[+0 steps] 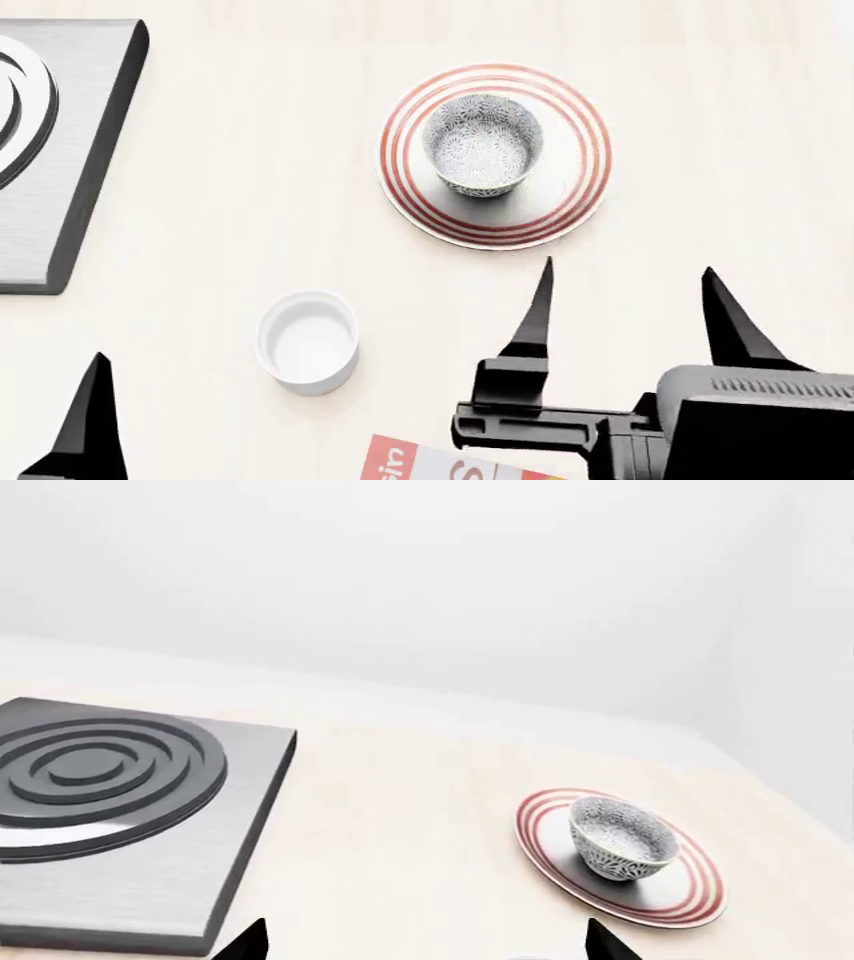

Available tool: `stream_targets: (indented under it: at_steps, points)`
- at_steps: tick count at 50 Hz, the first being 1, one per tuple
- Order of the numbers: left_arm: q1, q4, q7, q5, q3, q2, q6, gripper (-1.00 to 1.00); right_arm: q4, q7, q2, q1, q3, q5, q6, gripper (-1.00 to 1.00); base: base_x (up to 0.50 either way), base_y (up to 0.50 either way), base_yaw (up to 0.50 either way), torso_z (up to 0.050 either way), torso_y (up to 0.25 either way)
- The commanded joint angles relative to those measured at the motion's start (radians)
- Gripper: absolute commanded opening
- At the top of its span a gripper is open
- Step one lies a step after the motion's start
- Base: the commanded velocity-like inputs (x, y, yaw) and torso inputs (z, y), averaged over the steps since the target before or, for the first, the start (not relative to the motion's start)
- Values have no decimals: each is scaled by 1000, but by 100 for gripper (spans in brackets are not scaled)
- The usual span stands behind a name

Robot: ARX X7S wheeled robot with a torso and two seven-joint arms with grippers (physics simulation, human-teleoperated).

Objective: Pick the akita bowl on the cookies box and place it on the plate.

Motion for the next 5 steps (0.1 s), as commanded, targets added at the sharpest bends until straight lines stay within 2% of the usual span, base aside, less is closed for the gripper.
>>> stream_targets:
  at_steps: [1,5]
  points:
    - [-1,14,11,15,-21,16,2,100,-94,89,58,-323,275,-293,212,100,0,0,0,0,0]
    - [2,16,11,20,-14,15,2,100,-122,88,72,-459,387,-349,283,100,0,0,0,0,0]
